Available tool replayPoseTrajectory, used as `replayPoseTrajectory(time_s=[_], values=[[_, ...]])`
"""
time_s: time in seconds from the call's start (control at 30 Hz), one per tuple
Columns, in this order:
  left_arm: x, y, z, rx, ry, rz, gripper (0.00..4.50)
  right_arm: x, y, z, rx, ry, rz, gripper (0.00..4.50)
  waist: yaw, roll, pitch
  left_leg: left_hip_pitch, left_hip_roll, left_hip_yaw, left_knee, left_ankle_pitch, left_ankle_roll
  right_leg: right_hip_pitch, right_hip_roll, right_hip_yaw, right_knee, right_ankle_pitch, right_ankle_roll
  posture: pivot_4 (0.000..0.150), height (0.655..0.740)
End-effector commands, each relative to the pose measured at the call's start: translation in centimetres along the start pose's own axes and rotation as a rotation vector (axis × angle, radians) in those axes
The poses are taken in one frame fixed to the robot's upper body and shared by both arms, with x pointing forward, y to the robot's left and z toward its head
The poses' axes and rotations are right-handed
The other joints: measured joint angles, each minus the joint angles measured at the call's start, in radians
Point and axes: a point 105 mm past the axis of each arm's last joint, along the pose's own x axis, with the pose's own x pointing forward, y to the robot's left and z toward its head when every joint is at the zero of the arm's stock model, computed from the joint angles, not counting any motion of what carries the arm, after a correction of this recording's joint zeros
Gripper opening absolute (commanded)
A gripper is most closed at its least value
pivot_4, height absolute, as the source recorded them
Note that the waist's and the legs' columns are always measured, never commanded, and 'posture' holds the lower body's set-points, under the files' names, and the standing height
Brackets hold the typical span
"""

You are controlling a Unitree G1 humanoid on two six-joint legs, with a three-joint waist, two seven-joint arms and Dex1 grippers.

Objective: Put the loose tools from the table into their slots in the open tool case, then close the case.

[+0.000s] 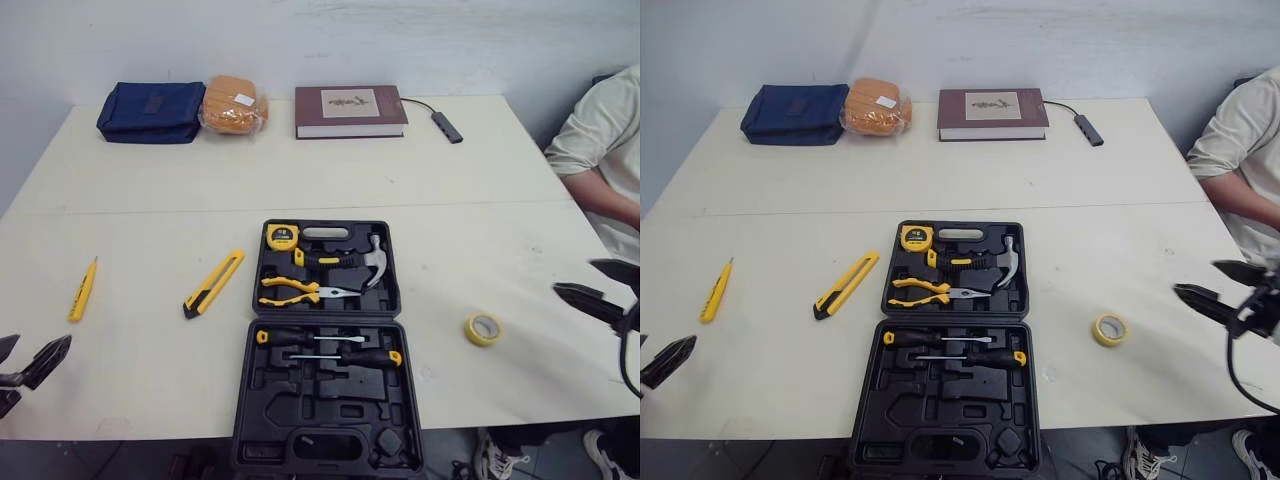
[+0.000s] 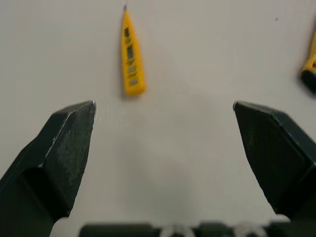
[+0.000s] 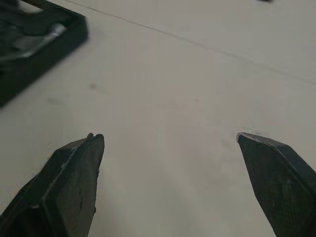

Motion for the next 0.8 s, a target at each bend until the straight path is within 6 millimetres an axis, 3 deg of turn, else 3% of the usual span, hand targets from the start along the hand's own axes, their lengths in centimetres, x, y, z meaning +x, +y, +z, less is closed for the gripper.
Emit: replayPoseTrajectory(time_s=[0.03, 0.17, 0.27, 0.53, 0.8], values=[[0.9, 0.2, 0.5, 0.006, -0.002, 0.066, 4.50, 3.3, 5.1, 3.9, -0.004, -0.133, 0.208, 4.48, -0.001, 0.000, 0.000, 0.000, 0.000, 0.000, 0.000, 0.000, 0.000, 0.000, 0.000, 0.000, 0.000, 0.000, 0.000, 0.150, 0.7400], [2.6, 0.5, 0.4, 0.013, 0.023, 0.119, 4.50, 6.3, 11.6, 7.8, -0.056, -0.241, 0.470, 4.48, -0.002, 0.000, 0.001, -0.001, 0.000, 0.000, 0.001, 0.000, 0.000, 0.000, 0.000, 0.000, 0.000, 0.000, 0.001, 0.150, 0.7400], [3.6, 1.3, 0.8, 0.000, 0.044, 0.139, 4.50, 6.9, 14.4, 9.9, -0.100, -0.279, 0.602, 4.48, 0.004, -0.002, 0.001, -0.002, 0.000, 0.000, 0.001, 0.002, -0.004, -0.002, 0.000, 0.000, 0.000, 0.000, 0.001, 0.150, 0.7400], [6.4, 1.3, 1.2, 0.018, 0.126, 0.022, 4.50, 7.3, 16.8, 12.3, -0.180, -0.297, 0.803, 4.48, 0.005, -0.004, 0.001, -0.003, -0.002, 0.000, 0.001, 0.002, -0.003, -0.002, -0.001, -0.001, -0.002, 0.000, 0.001, 0.150, 0.7400], [8.3, 1.9, 0.6, -0.044, 0.209, 0.010, 4.50, 7.3, 18.4, 12.8, -0.226, -0.297, 0.912, 4.48, -0.004, -0.004, 0.001, -0.004, -0.002, 0.000, 0.000, 0.002, 0.000, -0.003, -0.001, -0.003, 0.000, 0.000, 0.001, 0.150, 0.7400]])
